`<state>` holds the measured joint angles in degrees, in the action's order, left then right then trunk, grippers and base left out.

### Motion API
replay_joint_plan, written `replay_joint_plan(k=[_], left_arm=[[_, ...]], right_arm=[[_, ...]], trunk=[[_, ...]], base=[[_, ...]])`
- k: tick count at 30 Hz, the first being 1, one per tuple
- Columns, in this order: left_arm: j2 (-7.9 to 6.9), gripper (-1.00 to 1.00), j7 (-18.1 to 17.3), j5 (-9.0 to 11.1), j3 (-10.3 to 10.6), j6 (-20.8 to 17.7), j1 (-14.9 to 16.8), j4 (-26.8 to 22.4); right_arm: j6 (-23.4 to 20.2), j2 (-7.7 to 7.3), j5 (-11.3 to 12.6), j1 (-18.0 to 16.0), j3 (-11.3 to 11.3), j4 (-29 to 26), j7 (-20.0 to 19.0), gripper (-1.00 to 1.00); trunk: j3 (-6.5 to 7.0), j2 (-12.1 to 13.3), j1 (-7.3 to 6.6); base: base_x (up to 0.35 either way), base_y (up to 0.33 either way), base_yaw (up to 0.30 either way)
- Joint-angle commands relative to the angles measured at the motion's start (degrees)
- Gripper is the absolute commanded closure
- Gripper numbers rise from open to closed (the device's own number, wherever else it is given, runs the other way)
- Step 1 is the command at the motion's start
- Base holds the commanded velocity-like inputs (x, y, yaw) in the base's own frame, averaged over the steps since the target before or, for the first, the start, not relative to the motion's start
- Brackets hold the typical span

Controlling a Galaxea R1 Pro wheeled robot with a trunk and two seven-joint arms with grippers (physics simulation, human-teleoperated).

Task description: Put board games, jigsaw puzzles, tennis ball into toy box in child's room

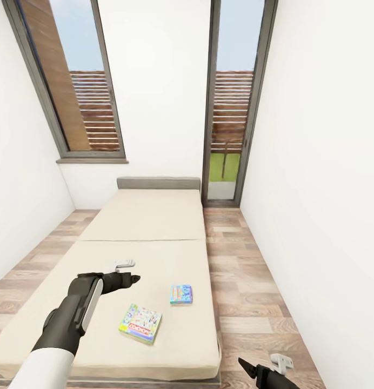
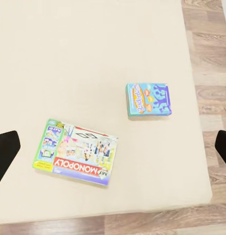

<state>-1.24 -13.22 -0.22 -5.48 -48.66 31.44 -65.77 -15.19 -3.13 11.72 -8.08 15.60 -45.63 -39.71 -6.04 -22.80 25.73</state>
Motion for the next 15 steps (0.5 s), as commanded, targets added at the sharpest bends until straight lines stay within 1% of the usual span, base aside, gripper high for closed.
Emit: replay_joint_plan(k=[1, 5, 10, 15], left_arm=[[0.01, -1.00, -0.23, -0.04, -0.07, -0.29, 0.04, -0.05], [0.01, -1.00, -0.23, -0.04, -0.04, -0.29, 0.03, -0.06], [0.02, -1.00, -0.23, -0.04, 0.28, -0.24, 0.03, -0.02], [0.01, -1.00, -0.28, -0.04, 0.45, -0.21, 0.03, 0.02]], right_arm=[[-0.54, 0.01, 0.55, -0.05, 0.11, -0.01, -0.17, -1.00], [-0.54, 0.04, 0.51, -0.05, 0.12, 0.01, -0.12, -1.00], [-0.54, 0.05, 0.53, -0.02, 0.13, 0.01, -0.11, -1.00], [-0.54, 0.06, 0.53, -0.02, 0.11, 0.02, -0.11, -1.00]], trunk=[[-0.12, -0.12, 0.06], [-0.12, -0.12, 0.06], [-0.12, -0.12, 0.06], [-0.12, -0.12, 0.06]], base=[[0.244, 0.002, 0.000], [0.253, 0.001, 0.000], [0.119, 0.000, 0.000], [0.208, 0.000, 0.000]])
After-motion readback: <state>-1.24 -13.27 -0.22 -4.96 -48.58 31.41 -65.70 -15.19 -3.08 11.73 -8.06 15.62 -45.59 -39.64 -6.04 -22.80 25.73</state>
